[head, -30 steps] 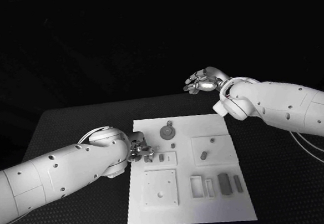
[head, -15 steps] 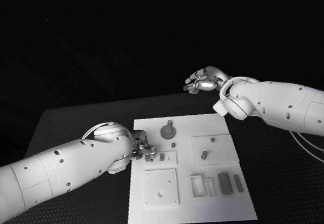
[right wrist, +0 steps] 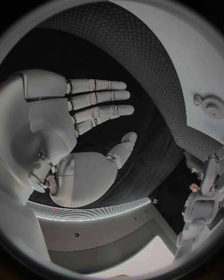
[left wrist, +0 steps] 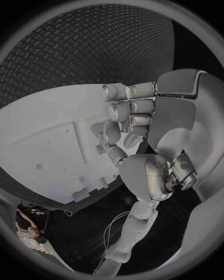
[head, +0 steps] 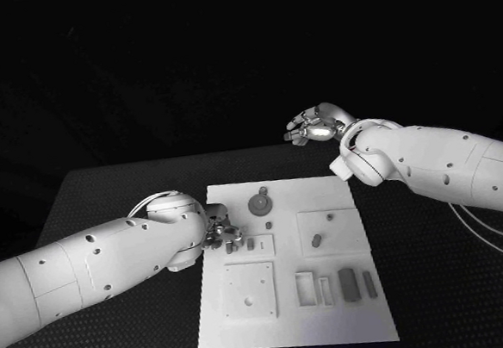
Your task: Assemble the parts on the task board
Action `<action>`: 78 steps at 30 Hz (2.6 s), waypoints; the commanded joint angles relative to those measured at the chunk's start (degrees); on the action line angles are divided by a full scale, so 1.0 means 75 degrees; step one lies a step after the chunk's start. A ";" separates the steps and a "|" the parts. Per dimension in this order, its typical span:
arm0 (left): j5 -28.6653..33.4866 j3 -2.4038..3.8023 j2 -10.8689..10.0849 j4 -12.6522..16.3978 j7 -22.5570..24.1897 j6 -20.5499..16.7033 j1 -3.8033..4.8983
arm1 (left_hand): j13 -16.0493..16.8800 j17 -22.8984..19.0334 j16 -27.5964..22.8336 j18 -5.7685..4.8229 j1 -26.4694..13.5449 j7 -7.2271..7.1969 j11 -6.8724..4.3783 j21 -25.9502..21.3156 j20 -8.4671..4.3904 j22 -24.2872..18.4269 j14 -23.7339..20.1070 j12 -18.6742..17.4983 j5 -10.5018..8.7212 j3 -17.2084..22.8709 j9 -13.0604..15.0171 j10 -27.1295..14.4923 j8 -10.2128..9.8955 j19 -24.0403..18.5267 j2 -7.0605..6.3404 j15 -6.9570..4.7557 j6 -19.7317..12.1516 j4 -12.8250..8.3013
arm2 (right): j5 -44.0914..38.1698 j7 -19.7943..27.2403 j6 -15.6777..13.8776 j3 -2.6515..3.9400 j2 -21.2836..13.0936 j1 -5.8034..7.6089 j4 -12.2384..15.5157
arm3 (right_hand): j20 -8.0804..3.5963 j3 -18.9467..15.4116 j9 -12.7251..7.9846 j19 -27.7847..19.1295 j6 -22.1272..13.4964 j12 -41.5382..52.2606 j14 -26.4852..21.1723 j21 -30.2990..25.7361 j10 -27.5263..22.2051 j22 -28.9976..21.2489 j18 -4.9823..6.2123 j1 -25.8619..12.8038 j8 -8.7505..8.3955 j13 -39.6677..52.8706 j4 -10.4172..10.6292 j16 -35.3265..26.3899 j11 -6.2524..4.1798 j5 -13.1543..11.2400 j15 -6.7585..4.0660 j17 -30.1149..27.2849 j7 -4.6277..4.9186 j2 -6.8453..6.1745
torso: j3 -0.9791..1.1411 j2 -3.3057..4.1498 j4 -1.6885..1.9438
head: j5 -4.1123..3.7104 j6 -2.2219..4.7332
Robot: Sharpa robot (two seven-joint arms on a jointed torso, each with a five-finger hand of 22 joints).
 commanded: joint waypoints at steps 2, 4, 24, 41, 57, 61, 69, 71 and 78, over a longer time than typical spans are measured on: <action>0.0145 -0.0045 0.0042 0.0022 0.0097 0.0148 -0.0081 | -0.0013 -0.0007 -0.0027 0.0064 -0.0258 -0.0149 0.0018 -0.0032 -0.0817 0.0112 -0.0008 -0.0014 0.0103 -0.0472 -0.0002 -0.0080 -0.0090 -0.0034 -0.0042 -0.0040 0.0314 -0.0140 | -0.0009 0.0044 0.0084 0.0002 -0.0001 -0.0001 0.0012 | 0.0008 -0.0023 -0.0013 -0.0042 0.0065 0.0032 -0.0054 -0.0036 -0.1561 0.0012 -0.0060 0.0046 0.0035 -0.0010 0.0012 -0.0045 0.0577 0.0044 -0.0001 0.0009 0.0067 0.0002 | 0.0001 0.0000 0.0005 | -0.0008 -0.0003; 0.0146 -0.0045 0.0042 0.0015 0.0106 0.0135 -0.0081 | -0.0017 -0.0008 -0.0030 0.0065 -0.0273 -0.0147 0.0019 -0.0039 -0.0818 0.0110 -0.0013 -0.0017 0.0089 -0.0514 -0.0003 -0.0084 -0.0100 -0.0040 -0.0076 -0.0043 0.0305 -0.0149 | -0.0009 0.0044 0.0083 0.0002 0.0000 -0.0001 0.0012 | 0.0008 -0.0023 -0.0013 -0.0042 0.0064 0.0032 -0.0054 -0.0037 -0.1561 0.0013 -0.0060 0.0046 0.0036 -0.0011 0.0012 -0.0045 0.0577 0.0045 -0.0001 0.0009 0.0067 0.0002 | 0.0000 0.0000 0.0007 | -0.0009 -0.0003; 0.0095 -0.0025 -0.0164 -0.0010 0.0063 -0.0039 -0.0082 | -0.0052 -0.0020 -0.0045 0.0095 -0.0423 -0.0156 0.0010 -0.0104 -0.0845 0.0092 -0.0019 -0.0027 -0.0623 -0.0630 0.0008 -0.0090 -0.0144 -0.0029 -0.0565 -0.0090 0.0295 0.0185 | -0.0009 0.0043 0.0080 0.0002 -0.0015 -0.0007 0.0004 | 0.0009 -0.0025 -0.0017 -0.0043 0.0058 0.0034 -0.0056 -0.0045 -0.1564 0.0019 -0.0061 0.0046 0.0036 -0.0021 0.0013 -0.0050 0.0578 0.0045 0.0002 0.0010 0.0070 -0.0001 | -0.0013 0.0005 -0.0006 | -0.0033 0.0013; 0.1459 0.0417 -0.0444 0.0043 0.0348 -0.1032 -0.0081 | -0.0085 -0.0085 -0.0212 0.0099 -0.0584 0.0070 0.0214 -0.0221 -0.0835 0.0043 -0.0216 -0.0172 -0.0689 -0.0362 0.0074 -0.0304 -0.0442 -0.0070 -0.2097 0.0004 -0.0576 0.1537 | -0.0009 0.0039 0.0085 0.0001 -0.0056 -0.0035 0.0012 | 0.0010 -0.0028 -0.0022 -0.0044 0.0049 0.0035 -0.0060 -0.0054 -0.1569 0.0025 -0.0061 0.0046 0.0034 -0.0032 0.0013 -0.0055 0.0581 0.0044 0.0005 0.0011 0.0076 -0.0005 | -0.0008 0.0000 -0.0002 | -0.0063 0.0036; 0.1023 0.0587 -0.0440 -0.0069 0.4348 -0.3792 -0.0090 | -0.2059 -0.1409 -0.3040 -0.0535 0.3362 0.0824 0.1278 -0.2500 0.0527 -0.0696 -0.2275 -0.3624 -0.0367 -0.0253 -0.0334 -0.2458 -0.0965 -0.2612 -0.1110 0.1558 -0.1475 -0.0728 | -0.0008 0.0045 0.0102 0.0001 -0.0120 -0.0089 -0.0023 | 0.0009 -0.0026 -0.0024 -0.0043 0.0047 0.0039 -0.0059 -0.0059 -0.1569 0.0030 -0.0061 0.0049 0.0035 -0.0039 0.0014 -0.0057 0.0582 0.0044 0.0006 0.0012 0.0079 0.0001 | -0.0009 0.0008 -0.0007 | -0.0129 0.0090; 0.0431 0.0561 -0.0278 -0.0290 0.4889 -0.3764 -0.0103 | -0.2630 -0.1373 -0.3093 -0.0534 0.3708 0.0793 0.1454 -0.2549 0.0470 -0.0660 -0.2096 -0.4680 -0.0647 -0.0456 -0.0587 -0.2365 -0.1146 -0.2409 -0.1137 0.1501 -0.1527 -0.0731 | -0.0008 0.0048 0.0099 0.0001 -0.0110 -0.0093 -0.0024 | 0.0009 -0.0026 -0.0024 -0.0042 0.0047 0.0040 -0.0058 -0.0060 -0.1569 0.0031 -0.0060 0.0049 0.0036 -0.0041 0.0015 -0.0057 0.0582 0.0044 0.0006 0.0013 0.0080 0.0003 | -0.0010 0.0005 -0.0004 | -0.0139 0.0098; -0.0842 0.0416 0.0189 -0.0781 0.4951 -0.3967 -0.0282 | -0.3005 -0.1336 -0.3144 -0.0535 0.3621 0.0882 0.1639 -0.2635 0.0492 -0.0602 -0.2098 -0.5535 -0.0677 -0.0712 -0.0795 -0.2500 -0.1352 -0.2445 -0.1320 0.1519 -0.1723 -0.0627 | -0.0007 0.0056 0.0095 0.0002 -0.0067 -0.0100 -0.0021 | 0.0010 -0.0026 -0.0025 -0.0040 0.0047 0.0042 -0.0057 -0.0062 -0.1568 0.0033 -0.0060 0.0049 0.0037 -0.0044 0.0017 -0.0057 0.0582 0.0044 0.0006 0.0013 0.0080 0.0007 | -0.0009 0.0010 -0.0011 | -0.0139 0.0137; -0.1092 0.0407 0.0297 -0.0929 0.4961 -0.3898 -0.0336 | -0.3057 -0.1332 -0.3159 -0.0535 0.3649 0.0860 0.1647 -0.2633 0.0498 -0.0577 -0.2105 -0.5654 -0.0678 -0.0727 -0.0823 -0.2484 -0.1370 -0.2444 -0.1348 0.1527 -0.1730 -0.0614 | -0.0007 0.0057 0.0096 0.0002 -0.0049 -0.0100 -0.0033 | 0.0010 -0.0026 -0.0025 -0.0039 0.0047 0.0042 -0.0057 -0.0062 -0.1568 0.0034 -0.0060 0.0049 0.0038 -0.0044 0.0017 -0.0058 0.0582 0.0044 0.0006 0.0014 0.0081 0.0008 | -0.0011 0.0015 -0.0022 | -0.0149 0.0141; -0.1679 0.0391 0.0586 -0.1192 0.4967 -0.3381 -0.0454 | -0.3168 -0.1201 -0.2970 -0.0530 0.3738 0.0825 0.1630 -0.2575 0.0441 -0.0467 -0.1937 -0.5946 -0.0674 -0.0783 -0.0916 -0.2220 -0.1364 -0.2342 -0.1312 0.1456 -0.1604 -0.0556 | -0.0007 0.0056 0.0099 0.0002 -0.0018 -0.0100 -0.0033 | 0.0010 -0.0027 -0.0027 -0.0039 0.0046 0.0044 -0.0056 -0.0065 -0.1568 0.0036 -0.0060 0.0049 0.0038 -0.0048 0.0017 -0.0058 0.0582 0.0044 0.0006 0.0014 0.0081 0.0009 | -0.0019 0.0046 -0.0053 | -0.0146 0.0163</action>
